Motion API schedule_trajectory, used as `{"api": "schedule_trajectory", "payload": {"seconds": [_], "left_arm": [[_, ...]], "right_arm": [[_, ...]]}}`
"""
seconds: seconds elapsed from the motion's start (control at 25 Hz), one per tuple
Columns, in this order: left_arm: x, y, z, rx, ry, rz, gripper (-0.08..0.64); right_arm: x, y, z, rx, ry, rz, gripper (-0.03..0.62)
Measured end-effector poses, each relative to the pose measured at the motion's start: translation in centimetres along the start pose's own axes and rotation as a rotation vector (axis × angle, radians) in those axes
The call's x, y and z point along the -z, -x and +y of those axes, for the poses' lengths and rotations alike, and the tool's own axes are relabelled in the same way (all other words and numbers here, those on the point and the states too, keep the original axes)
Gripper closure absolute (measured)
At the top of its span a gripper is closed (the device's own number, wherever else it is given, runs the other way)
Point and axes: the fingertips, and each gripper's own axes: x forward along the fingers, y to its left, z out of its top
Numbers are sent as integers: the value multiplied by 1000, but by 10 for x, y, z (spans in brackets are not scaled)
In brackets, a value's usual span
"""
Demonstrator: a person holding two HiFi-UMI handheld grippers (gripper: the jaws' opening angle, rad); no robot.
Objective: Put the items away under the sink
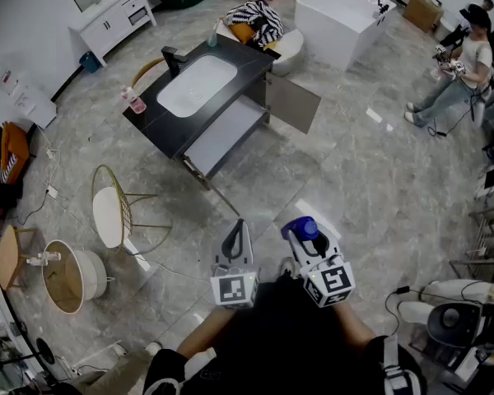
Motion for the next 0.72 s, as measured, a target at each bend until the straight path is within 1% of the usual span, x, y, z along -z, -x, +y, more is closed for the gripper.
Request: {"api": "schedule_trajectory", "payload": {"seconds": [0.28,0.52,0.72], "left_arm": [[3,-2,-9,10,0,5,545],[5,-9,-22,6,6,4,545],[7,-16,-36,-9,4,6,545]], "right_arm": [[1,4,-7,8,0,-4,431],[-1,8,-17,-17,-18,-9,431],[-1,13,-32,-36,-11,-3,431]]}}
